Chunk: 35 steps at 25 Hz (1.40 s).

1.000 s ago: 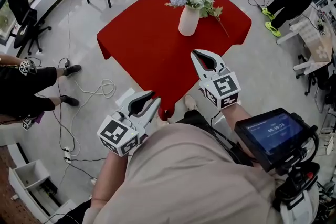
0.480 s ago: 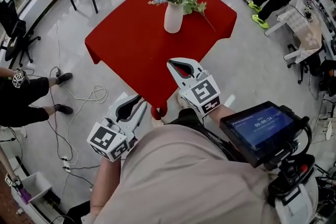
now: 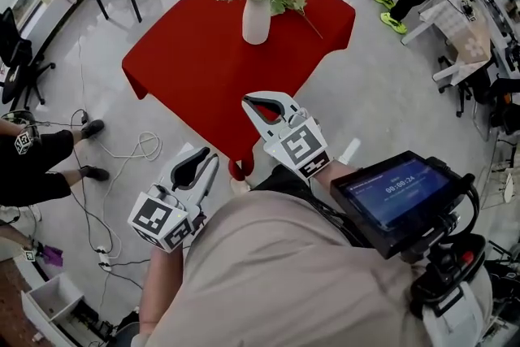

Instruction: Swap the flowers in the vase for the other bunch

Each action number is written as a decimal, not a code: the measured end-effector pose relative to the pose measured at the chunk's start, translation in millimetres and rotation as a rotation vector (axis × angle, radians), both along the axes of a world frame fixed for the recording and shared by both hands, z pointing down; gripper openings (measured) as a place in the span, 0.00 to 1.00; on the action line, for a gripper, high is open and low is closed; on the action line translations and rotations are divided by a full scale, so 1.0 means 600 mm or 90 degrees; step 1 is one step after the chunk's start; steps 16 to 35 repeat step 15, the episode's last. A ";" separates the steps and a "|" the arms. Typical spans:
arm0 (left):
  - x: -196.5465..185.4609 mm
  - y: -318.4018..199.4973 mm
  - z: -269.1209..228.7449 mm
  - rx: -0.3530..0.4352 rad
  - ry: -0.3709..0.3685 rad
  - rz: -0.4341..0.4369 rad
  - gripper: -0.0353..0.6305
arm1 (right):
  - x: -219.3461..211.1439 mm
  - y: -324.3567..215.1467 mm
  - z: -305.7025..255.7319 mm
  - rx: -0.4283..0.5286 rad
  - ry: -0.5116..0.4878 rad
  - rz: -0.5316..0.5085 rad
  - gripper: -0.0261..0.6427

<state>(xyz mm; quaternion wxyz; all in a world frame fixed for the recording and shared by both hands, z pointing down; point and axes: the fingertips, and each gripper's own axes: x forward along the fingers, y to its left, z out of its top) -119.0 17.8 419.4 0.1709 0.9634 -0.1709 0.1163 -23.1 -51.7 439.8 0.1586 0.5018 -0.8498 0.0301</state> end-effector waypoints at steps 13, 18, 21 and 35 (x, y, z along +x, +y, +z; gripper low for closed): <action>-0.010 -0.010 0.014 -0.012 0.004 -0.017 0.15 | -0.006 0.014 0.026 -0.031 0.012 -0.014 0.06; -0.008 -0.014 0.015 -0.009 0.003 -0.016 0.15 | -0.005 0.015 0.032 -0.035 0.017 -0.017 0.06; -0.008 -0.014 0.015 -0.009 0.003 -0.016 0.15 | -0.005 0.015 0.032 -0.035 0.017 -0.017 0.06; -0.008 -0.014 0.015 -0.009 0.003 -0.016 0.15 | -0.005 0.015 0.032 -0.035 0.017 -0.017 0.06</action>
